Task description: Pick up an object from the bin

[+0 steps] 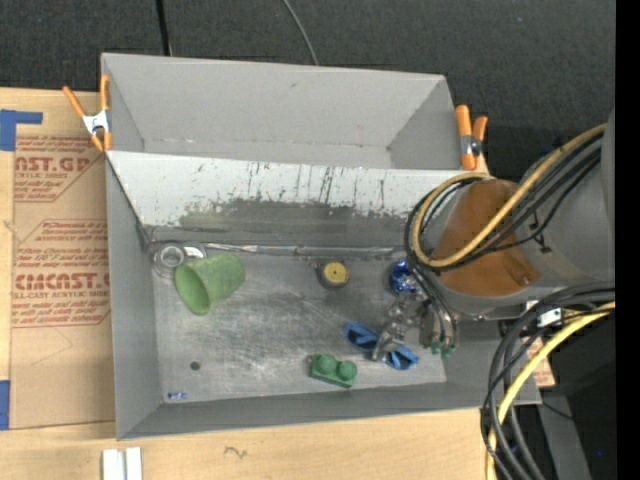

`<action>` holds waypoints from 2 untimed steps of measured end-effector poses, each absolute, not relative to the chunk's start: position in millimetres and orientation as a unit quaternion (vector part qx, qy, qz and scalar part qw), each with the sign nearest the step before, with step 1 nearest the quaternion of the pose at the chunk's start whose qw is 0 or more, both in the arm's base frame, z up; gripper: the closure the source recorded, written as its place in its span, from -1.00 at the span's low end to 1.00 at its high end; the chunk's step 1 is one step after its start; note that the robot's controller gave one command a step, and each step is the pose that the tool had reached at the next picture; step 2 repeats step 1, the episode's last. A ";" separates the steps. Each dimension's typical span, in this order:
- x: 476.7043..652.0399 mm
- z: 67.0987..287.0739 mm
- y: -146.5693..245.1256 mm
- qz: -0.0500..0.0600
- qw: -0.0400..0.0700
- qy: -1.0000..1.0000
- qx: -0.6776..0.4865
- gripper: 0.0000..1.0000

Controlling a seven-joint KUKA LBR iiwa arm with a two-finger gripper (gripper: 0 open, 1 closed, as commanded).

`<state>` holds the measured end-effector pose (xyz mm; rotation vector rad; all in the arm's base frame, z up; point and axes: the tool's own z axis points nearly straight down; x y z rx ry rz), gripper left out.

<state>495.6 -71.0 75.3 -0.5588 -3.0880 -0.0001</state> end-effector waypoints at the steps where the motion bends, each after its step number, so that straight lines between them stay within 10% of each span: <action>1: 489.1 239.3 -73.6 0.000 -0.004 -0.986 -0.169 1.00; 2: 489.1 239.3 -73.6 0.000 -0.004 -0.986 -0.169 1.00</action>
Offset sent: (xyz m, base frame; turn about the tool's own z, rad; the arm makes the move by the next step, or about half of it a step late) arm -0.0080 -0.0028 0.1598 -0.0159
